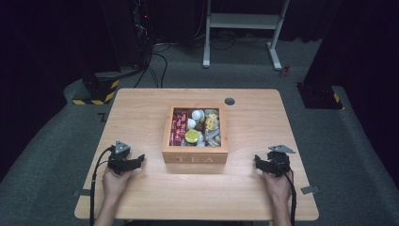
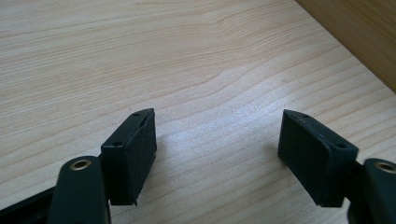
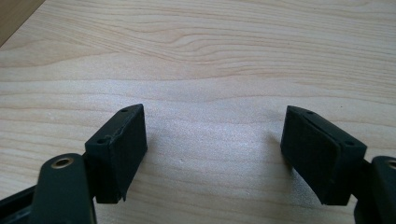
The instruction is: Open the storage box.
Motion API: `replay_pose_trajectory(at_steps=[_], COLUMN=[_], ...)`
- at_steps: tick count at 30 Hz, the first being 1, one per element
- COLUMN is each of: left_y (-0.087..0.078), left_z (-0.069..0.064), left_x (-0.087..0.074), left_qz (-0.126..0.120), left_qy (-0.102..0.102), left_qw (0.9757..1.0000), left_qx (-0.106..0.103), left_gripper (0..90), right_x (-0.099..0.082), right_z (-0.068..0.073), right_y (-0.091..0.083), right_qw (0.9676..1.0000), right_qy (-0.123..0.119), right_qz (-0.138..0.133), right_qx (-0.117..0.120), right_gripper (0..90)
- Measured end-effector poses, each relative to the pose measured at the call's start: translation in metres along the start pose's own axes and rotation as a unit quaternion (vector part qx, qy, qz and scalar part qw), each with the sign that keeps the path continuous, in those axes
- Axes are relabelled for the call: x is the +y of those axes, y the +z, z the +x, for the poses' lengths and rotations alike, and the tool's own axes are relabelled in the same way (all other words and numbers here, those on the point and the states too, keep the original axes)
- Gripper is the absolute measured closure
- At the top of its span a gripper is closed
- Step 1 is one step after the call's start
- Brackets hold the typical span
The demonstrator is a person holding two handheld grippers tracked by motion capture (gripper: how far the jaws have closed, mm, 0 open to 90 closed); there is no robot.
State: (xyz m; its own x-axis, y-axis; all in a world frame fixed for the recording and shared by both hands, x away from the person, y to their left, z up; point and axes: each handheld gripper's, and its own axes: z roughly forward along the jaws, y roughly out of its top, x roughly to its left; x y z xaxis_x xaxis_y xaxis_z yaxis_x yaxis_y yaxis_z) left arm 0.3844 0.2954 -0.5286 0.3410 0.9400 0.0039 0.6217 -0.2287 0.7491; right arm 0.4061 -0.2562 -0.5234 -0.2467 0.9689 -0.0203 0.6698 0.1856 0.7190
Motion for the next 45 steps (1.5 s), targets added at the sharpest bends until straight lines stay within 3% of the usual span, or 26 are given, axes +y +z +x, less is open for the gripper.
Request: replay_pose_trajectory(at_steps=[9, 21, 25, 30, 37, 45], left_y=[0.0, 0.001, 0.001, 0.001, 0.001, 0.0], left_z=[0.0, -0.002, -0.002, -0.002, -0.003, -0.003], left_x=[0.0, 0.0, 0.001, 0.001, 0.0, 0.0], left_qz=[0.0, -0.001, 0.001, 0.001, 0.001, 0.0], left_qy=[0.001, -0.005, 0.0, 0.0, 0.004, 0.007], left_qw=[1.0, 1.0, 1.0, 1.0, 1.0, 1.0], left_qx=[-0.001, 0.004, 0.001, 0.001, -0.006, -0.007], left_gripper=[27.4, 27.3, 26.1, 26.1, 26.1, 26.3], right_x=[0.0, -0.003, -0.004, -0.004, -0.004, -0.005], right_z=[0.0, 0.003, 0.006, 0.008, 0.007, 0.011], right_y=[0.0, -0.004, -0.005, -0.006, -0.011, -0.016], right_qw=[1.0, 1.0, 0.9998, 0.9995, 0.9988, 0.9957], right_qy=[0.002, 0.0, -0.01, -0.019, -0.014, -0.023], right_qz=[0.0, -0.007, -0.013, -0.016, -0.038, -0.059], right_qx=[0.0, -0.001, 0.007, 0.02, 0.026, 0.068], right_gripper=[22.8, 34.2, 45.1, 50.1, 54.6, 64.0])
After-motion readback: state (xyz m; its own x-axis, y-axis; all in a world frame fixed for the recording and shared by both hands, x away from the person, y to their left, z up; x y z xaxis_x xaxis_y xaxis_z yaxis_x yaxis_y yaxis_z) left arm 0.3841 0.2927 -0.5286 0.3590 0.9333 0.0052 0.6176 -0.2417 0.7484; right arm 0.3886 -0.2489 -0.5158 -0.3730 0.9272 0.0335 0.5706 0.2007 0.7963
